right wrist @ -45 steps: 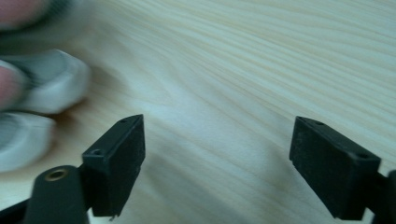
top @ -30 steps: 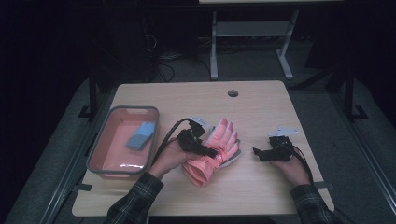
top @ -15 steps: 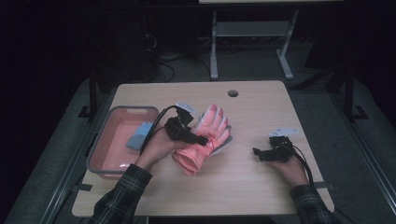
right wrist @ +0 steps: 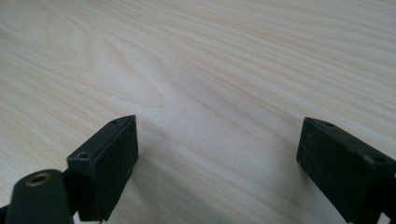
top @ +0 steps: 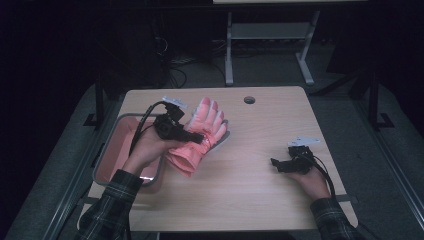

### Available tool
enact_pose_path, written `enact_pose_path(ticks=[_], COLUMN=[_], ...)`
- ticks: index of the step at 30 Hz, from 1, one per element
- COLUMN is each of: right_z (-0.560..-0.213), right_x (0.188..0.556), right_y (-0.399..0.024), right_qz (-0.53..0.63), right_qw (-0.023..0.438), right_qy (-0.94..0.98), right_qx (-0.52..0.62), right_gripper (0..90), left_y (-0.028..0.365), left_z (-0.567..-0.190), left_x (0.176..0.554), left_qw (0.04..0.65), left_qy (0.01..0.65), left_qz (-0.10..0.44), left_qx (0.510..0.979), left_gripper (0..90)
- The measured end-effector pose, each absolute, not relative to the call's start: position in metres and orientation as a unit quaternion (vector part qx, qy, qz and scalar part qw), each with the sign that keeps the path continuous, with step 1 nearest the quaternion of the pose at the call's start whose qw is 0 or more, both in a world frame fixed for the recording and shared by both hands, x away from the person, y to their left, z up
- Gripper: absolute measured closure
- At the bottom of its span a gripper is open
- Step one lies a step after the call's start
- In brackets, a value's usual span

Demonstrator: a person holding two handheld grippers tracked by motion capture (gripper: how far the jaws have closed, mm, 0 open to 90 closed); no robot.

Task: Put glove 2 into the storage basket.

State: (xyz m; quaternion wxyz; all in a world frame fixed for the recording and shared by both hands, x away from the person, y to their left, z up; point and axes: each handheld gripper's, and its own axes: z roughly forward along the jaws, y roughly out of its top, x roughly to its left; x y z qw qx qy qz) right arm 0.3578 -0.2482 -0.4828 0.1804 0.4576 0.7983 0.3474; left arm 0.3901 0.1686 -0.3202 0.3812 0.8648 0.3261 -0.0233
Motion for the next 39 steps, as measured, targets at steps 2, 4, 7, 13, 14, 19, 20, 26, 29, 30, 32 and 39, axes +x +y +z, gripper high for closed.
enact_pose_path(ticks=[2, 4, 7, 13, 14, 19, 20, 26, 29, 30, 32, 39], right_z=[-0.483, -0.483, -0.483, -0.483, -0.483, -0.483, -0.483, -0.483, -0.483, -0.483, -0.483, -0.483], right_x=[0.358, 0.358, 0.358, 0.358, 0.358, 0.358, 0.358, 0.358, 0.358, 0.358, 0.358, 0.358], right_y=[-0.248, -0.248, -0.248, -0.248, -0.248, -0.248, -0.248, -0.248, -0.248, -0.248, -0.248, -0.248], right_qz=[0.347, 0.347, 0.347, 0.348, 0.348, 0.348, 0.348, 0.347, 0.348, 0.348, 0.348, 0.348], right_qw=[0.180, 0.180, 0.180, 0.180, 0.180, 0.180, 0.180, 0.181, 0.181, 0.180, 0.180, 0.181], right_qy=[0.798, 0.798, 0.797, 0.797, 0.798, 0.797, 0.797, 0.797, 0.797, 0.797, 0.798, 0.798], right_qx=[0.458, 0.458, 0.460, 0.459, 0.459, 0.459, 0.459, 0.459, 0.459, 0.459, 0.459, 0.459], right_gripper=[12.1, 12.1, 12.1, 12.1, 12.1, 12.2, 12.2, 12.2, 12.2, 12.2, 12.2, 12.2], left_y=[0.184, 0.196, 0.210, 0.244, 0.249, 0.275, 0.279, 0.311, 0.324, 0.326, 0.330, 0.333], left_z=[-0.316, -0.314, -0.311, -0.310, -0.310, -0.310, -0.310, -0.318, -0.324, -0.326, -0.330, -0.353], left_x=[0.392, 0.393, 0.394, 0.393, 0.393, 0.391, 0.390, 0.389, 0.391, 0.391, 0.392, 0.396], left_qw=[0.380, 0.378, 0.379, 0.378, 0.378, 0.373, 0.371, 0.369, 0.362, 0.361, 0.353, 0.331], left_qy=[0.339, 0.350, 0.362, 0.390, 0.395, 0.419, 0.424, 0.457, 0.472, 0.479, 0.482, 0.497], left_qz=[-0.013, -0.006, 0.000, 0.011, 0.013, 0.029, 0.032, 0.042, 0.046, 0.048, 0.048, 0.039], left_qx=[0.861, 0.857, 0.851, 0.840, 0.837, 0.827, 0.826, 0.809, 0.803, 0.799, 0.800, 0.801], left_gripper=[61.2, 61.1, 61.0, 61.0, 61.0, 60.9, 61.0, 60.9, 60.8, 60.8, 60.8, 60.3])
